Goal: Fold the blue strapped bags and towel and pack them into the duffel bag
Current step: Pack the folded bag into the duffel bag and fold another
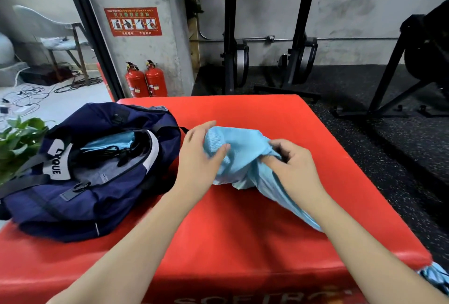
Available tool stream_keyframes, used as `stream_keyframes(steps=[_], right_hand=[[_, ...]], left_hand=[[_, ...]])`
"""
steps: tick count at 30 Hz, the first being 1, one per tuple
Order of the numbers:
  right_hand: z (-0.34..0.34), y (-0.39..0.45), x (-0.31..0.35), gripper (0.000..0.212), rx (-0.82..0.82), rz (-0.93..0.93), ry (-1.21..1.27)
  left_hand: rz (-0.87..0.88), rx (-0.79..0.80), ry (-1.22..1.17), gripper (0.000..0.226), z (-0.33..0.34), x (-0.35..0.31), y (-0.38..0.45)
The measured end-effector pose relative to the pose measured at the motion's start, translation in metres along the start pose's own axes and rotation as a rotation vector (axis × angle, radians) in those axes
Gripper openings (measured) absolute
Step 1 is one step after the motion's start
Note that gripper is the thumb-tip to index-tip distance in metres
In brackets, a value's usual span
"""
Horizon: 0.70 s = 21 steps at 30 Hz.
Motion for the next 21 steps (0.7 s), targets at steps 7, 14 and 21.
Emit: stream_keyframes(steps=[7,14,21], right_hand=[[-0.018,0.018,0.013,0.009,-0.042,0.054,0.227],[-0.038,0.022,-0.030,0.031,-0.178,0.160,-0.212],[-0.002,-0.021,-0.049,0.070,0.479,0.280,-0.613]], left_hand=[[0.234,0.305,0.304,0.064,0.033,-0.017,-0.023],[-0.020,0.236,0.113,0.019,0.022,0.000,-0.011],[-0.139,0.142,-0.066,0.024,0.016,0.005,0.000]])
Point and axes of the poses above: each hand's wrist, its own y-axis towards the middle knuckle, its own z-axis out of the palm, x = y × z, the point moved 6 cm from there along y, towards the middle knuckle, and after that the axes turned 9 degrees about -y, right-handed, at the moved point
